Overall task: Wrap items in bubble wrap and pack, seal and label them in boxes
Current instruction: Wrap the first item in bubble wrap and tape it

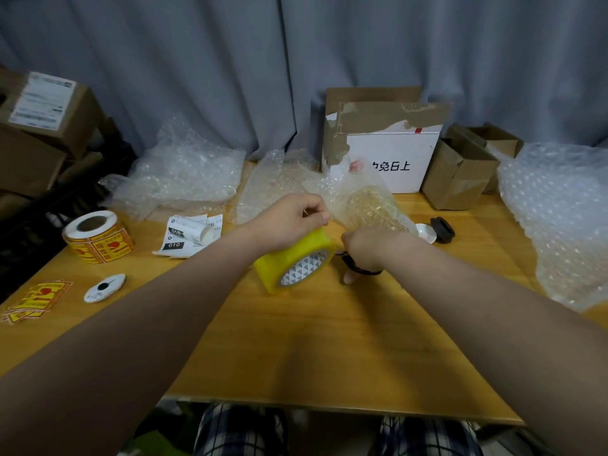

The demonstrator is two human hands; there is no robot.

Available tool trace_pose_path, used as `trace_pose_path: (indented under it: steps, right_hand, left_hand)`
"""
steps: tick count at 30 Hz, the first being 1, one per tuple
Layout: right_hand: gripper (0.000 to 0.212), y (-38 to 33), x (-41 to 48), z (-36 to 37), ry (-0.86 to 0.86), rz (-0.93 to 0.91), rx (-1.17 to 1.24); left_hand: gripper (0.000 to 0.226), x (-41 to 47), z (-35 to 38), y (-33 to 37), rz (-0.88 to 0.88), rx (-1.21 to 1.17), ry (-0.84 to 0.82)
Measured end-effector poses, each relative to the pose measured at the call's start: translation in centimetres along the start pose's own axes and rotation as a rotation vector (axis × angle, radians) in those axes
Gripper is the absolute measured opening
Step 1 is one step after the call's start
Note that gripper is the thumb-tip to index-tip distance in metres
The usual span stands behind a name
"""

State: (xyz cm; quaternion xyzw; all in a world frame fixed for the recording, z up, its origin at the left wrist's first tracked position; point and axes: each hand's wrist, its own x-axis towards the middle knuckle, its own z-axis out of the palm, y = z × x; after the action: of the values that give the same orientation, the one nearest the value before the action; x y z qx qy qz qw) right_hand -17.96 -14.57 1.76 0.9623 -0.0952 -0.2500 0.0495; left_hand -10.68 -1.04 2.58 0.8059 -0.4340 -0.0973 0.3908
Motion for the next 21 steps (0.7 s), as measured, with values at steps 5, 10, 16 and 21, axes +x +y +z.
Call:
trace_pose_path:
  steps: [5,10,16,21]
  right_hand:
    - [0.049,0.5,0.7,0.7,0.262,-0.108,0.007]
    - [0.056,0.9,1.4,1.6,0.103,-0.06,0.052]
    - [0.071,0.5,1.7,1.2,-0.071,-0.033,-0.085]
    - [0.063,1.0,1.3,1.3,0.091,-0.09,0.053]
  left_hand:
    - [0.015,0.2,0.1,-0.3,-0.017,-0.016,0.007]
    - [0.014,0.0,-0.3,-0.2,-0.043,-0.05,0.037]
    - [0.013,0.1,-0.5,-0.2,-0.07,-0.08,0.042]
    - [0.016,0.3,-0.3,-0.1,-0.078,-0.067,0.04]
